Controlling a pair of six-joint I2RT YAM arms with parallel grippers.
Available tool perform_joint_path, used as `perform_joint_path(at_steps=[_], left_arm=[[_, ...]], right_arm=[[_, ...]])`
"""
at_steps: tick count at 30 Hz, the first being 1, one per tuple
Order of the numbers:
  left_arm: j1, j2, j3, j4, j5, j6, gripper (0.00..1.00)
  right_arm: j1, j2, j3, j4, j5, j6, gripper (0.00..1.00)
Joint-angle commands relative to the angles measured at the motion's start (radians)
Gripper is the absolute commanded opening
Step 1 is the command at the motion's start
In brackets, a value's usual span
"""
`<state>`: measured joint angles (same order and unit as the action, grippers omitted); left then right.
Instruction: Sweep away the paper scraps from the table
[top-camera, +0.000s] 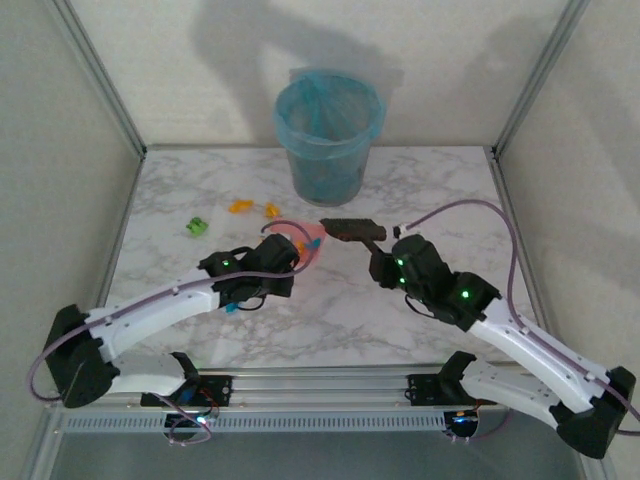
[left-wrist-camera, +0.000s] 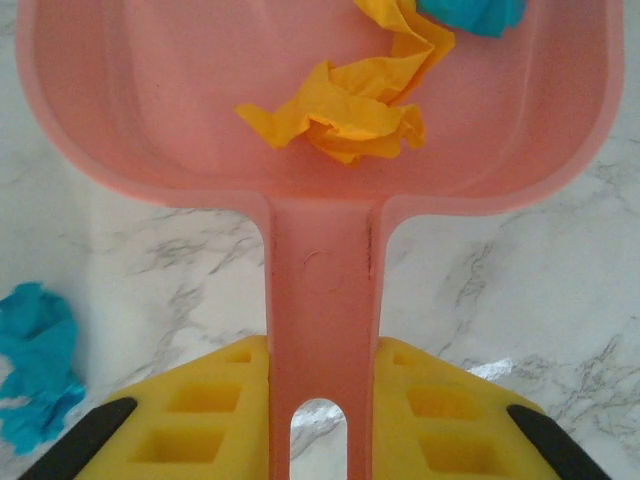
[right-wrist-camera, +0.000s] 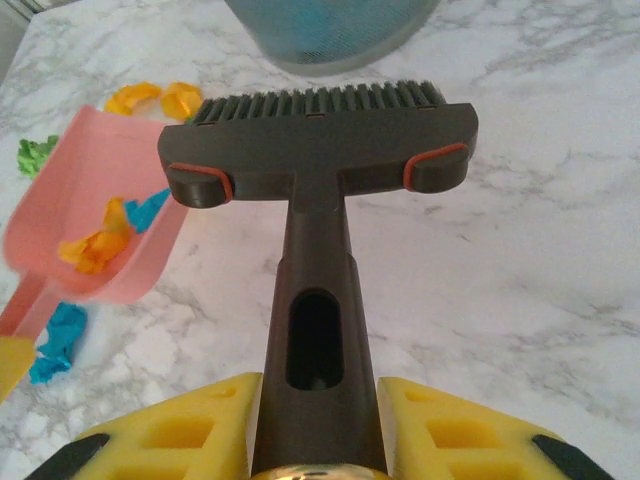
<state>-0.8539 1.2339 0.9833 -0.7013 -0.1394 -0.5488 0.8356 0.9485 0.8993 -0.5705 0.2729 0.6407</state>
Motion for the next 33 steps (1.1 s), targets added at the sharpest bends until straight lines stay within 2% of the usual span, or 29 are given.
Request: perform_joint_path(at_steps=[1, 6, 13, 25, 33], left_arm=[[0.014, -0.063, -0.017, -0.139, -0.091, -0.052, 0.0], [0.052, -0.131, -0.07, -0.176, -0.06, -0.085, 0.0], [0.058, -0.193, -0.122, -0.213, -0.01, -0.166, 0.0], [0.057, -0.165, -0.21, -0.13, -0.01, -0.29, 0.0], [0.056, -0.07, -0.275, -0.019, 0.026, -0.284, 0.0]], right_arm=[[-0.005, 0.124, 0.108, 0.095, -0.053, -0.041, 0.0], [0.0, 0.36, 0.275, 0.092, -0.174, -0.105, 0.0], [0.019, 0.582, 0.454, 0.083, -0.2, -0.134, 0.0], [0.022, 0.771, 0.62, 0.057, -0.184, -0.18, 0.0], [0.029, 0.812, 0.608, 0.066, -0.216, -0.172, 0.0]])
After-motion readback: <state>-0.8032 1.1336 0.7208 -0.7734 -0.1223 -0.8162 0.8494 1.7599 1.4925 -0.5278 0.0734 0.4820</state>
